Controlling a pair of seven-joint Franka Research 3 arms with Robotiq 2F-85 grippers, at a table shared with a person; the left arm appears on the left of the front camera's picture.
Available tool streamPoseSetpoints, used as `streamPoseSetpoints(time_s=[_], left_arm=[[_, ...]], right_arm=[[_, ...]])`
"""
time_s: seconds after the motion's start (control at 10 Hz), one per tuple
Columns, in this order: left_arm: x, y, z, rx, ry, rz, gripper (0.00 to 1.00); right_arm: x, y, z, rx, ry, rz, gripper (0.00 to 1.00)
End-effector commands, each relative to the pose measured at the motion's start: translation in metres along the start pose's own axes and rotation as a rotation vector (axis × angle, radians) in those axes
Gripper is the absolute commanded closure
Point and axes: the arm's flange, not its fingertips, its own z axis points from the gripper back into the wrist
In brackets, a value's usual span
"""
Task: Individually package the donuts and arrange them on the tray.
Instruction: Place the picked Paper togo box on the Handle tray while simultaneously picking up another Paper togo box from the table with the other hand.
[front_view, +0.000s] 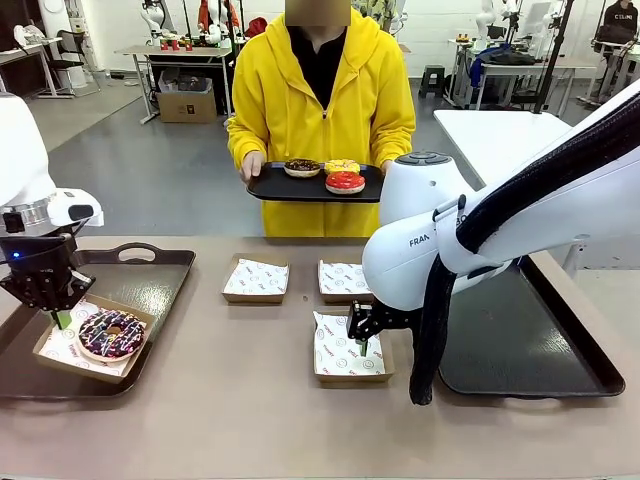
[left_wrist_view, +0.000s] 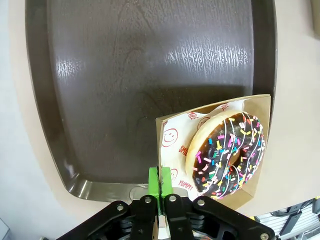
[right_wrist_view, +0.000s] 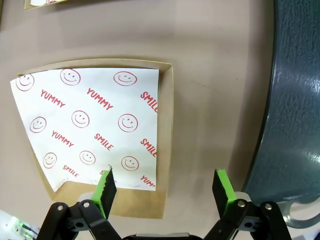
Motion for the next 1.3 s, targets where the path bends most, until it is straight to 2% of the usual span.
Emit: streamPoseSetpoints(time_s=[0.0,0.5,0.6,0.7,0.8,0.9,1.0,1.1,1.2], left_arm=[[0.0066,-0.0011,-0.0056,0.02,-0.008,0.002,0.99],[0.0104,-0.0052,-0.0147,0.017,0.007,-0.001,0.99],[0.01,-0.0052,-0.0148,0.014,0.004,-0.001,0.99],[0.0093,-0.0052,-0.0147,0.012,0.005,-0.005,0.4],[0.0088,-0.0046,-0.014,0.016,0.003,-0.002,0.4],[0.0084,-0.0044,-0.0134,0.021,-0.001,0.004,0.0],[0.0081,-0.0041,-0.0122,0.017,-0.002,0.007,0.36],[0.0081,-0.0044,-0.0118,0.017,-0.002,0.008,0.0],[0.0079,-0.0045,-0.0121,0.014,0.0,0.009,0.0]], right_arm=[[0.0015,0.0072,-0.0024,-0.032,-0.005,-0.014,0.0],[0.0032,0.0058,-0.0037,-0.012,0.008,-0.009,0.0],[0.0015,0.0058,-0.004,-0.001,-0.006,0.01,0.18],[0.0025,0.0057,-0.0038,-0.004,0.002,0.009,0.59],[0.0025,0.0059,-0.0036,-0.001,0.004,0.003,0.77],[0.0023,0.0061,-0.0037,-0.001,0.007,0.002,1.0],[0.0025,0.0061,-0.0043,-0.005,0.014,-0.001,1.0],[0.0026,0.0059,-0.0045,-0.005,0.018,-0.003,1.0],[0.0023,0.0066,-0.0047,-0.008,0.02,-0.002,0.96]])
